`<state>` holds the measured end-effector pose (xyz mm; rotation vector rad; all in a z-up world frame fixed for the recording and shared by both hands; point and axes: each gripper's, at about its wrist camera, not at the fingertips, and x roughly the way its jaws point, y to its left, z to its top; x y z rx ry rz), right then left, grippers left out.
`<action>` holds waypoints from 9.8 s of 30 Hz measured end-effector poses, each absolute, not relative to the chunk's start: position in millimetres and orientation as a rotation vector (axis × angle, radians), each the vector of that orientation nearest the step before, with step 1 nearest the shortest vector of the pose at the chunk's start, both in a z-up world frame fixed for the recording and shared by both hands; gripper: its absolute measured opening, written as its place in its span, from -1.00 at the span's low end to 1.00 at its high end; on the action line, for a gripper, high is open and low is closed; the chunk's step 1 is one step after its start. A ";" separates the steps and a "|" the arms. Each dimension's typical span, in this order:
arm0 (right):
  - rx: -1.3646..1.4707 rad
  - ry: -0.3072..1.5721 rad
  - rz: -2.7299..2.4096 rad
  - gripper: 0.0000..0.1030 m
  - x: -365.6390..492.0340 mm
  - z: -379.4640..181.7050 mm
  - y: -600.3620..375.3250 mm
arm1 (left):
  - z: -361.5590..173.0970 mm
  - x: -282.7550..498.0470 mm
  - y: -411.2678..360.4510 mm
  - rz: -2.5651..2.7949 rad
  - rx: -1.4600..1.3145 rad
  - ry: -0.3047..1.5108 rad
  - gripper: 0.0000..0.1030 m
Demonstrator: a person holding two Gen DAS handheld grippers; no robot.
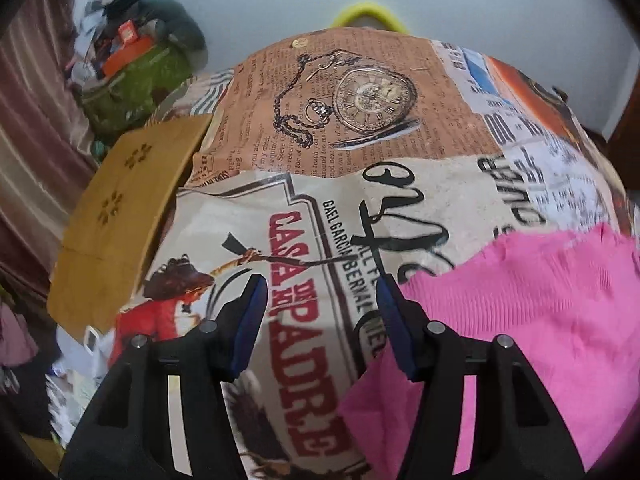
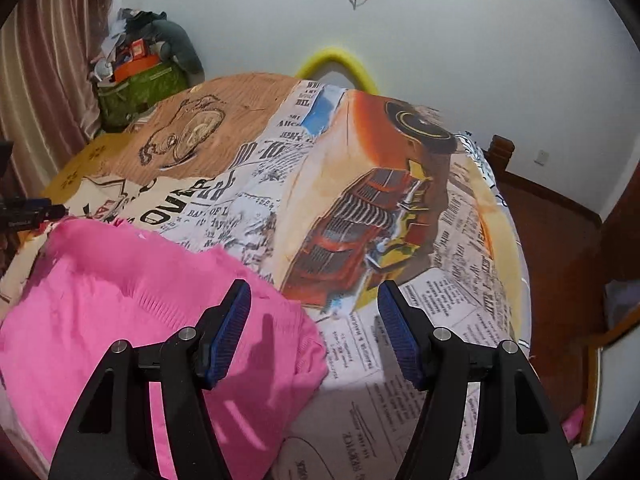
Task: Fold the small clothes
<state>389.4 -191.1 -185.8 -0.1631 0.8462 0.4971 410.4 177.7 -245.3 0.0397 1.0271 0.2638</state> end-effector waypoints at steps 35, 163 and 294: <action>0.102 1.049 0.551 0.27 284.8 -224.7 -231.0 | -284.9 438.9 151.0 -0.079 -0.131 1.181 0.19; -0.205 1.040 0.719 0.37 207.2 -216.9 -169.9 | -250.1 239.7 23.1 -0.118 0.174 1.134 0.33; -0.026 0.816 0.603 -0.32 385.7 -149.5 -187.9 | -195.1 447.9 106.0 0.037 0.036 0.966 -0.03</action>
